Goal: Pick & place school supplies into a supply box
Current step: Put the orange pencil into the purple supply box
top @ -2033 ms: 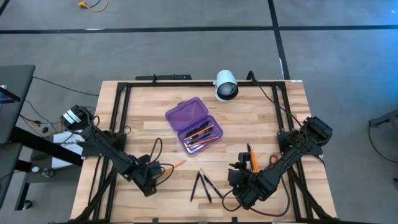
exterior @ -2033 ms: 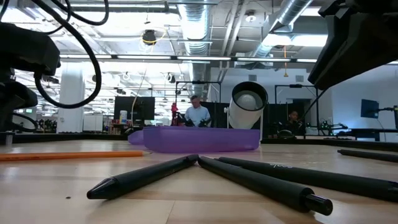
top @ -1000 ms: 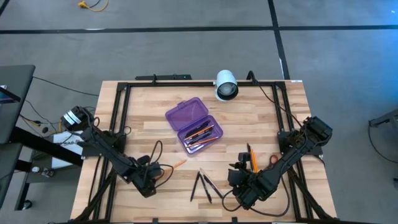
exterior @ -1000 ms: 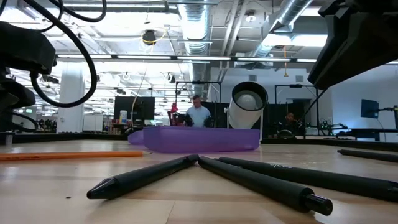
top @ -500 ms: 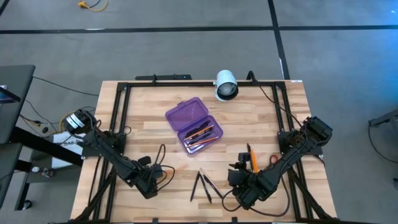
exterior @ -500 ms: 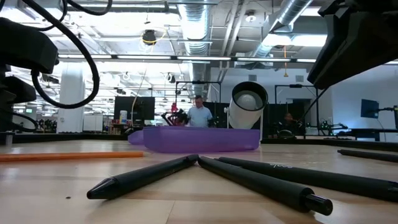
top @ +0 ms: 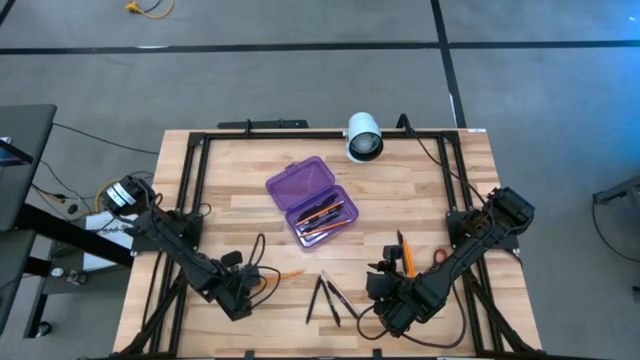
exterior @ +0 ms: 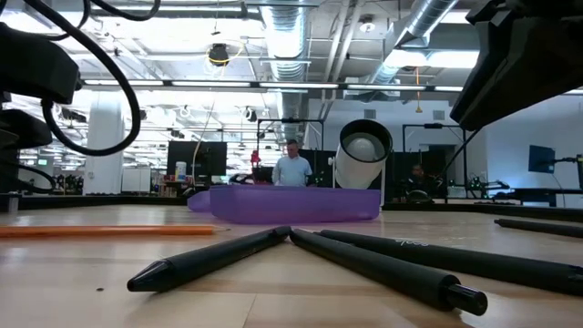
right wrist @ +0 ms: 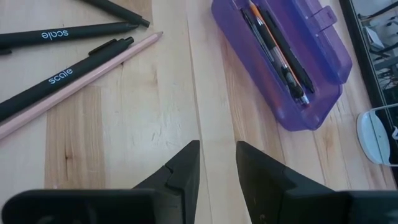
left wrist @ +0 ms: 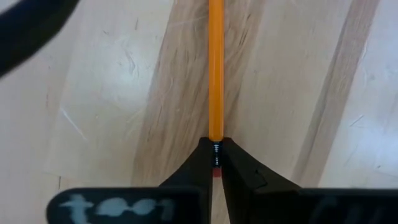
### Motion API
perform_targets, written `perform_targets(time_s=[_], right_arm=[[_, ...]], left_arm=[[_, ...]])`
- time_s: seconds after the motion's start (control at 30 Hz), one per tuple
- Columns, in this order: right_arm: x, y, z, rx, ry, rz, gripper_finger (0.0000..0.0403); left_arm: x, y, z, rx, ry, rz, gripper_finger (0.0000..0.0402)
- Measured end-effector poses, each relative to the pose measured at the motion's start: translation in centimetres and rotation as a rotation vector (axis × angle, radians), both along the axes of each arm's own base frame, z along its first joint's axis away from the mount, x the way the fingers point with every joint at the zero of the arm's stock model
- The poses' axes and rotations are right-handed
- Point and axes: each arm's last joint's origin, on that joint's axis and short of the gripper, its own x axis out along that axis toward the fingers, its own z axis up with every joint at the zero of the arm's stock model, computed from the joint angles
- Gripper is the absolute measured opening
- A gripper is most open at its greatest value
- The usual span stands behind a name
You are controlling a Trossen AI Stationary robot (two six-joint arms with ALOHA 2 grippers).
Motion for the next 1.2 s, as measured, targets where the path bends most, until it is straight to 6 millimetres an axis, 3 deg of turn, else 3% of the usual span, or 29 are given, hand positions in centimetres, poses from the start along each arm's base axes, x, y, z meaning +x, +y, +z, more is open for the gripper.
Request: perform_targets(time_s=[0.9, 1.2], right_arm=[[0.0, 0.0, 0.0, 0.0, 0.0, 0.001, 0.01], [0.0, 0.0, 0.0, 0.0, 0.0, 0.001, 0.01]], left_arm=[[1.1, -0.4, 1.1, 0.074, -0.119, 0.021, 0.0], [2.7, -1.3, 3.2, 0.081, -0.21, -0.006, 0.0]])
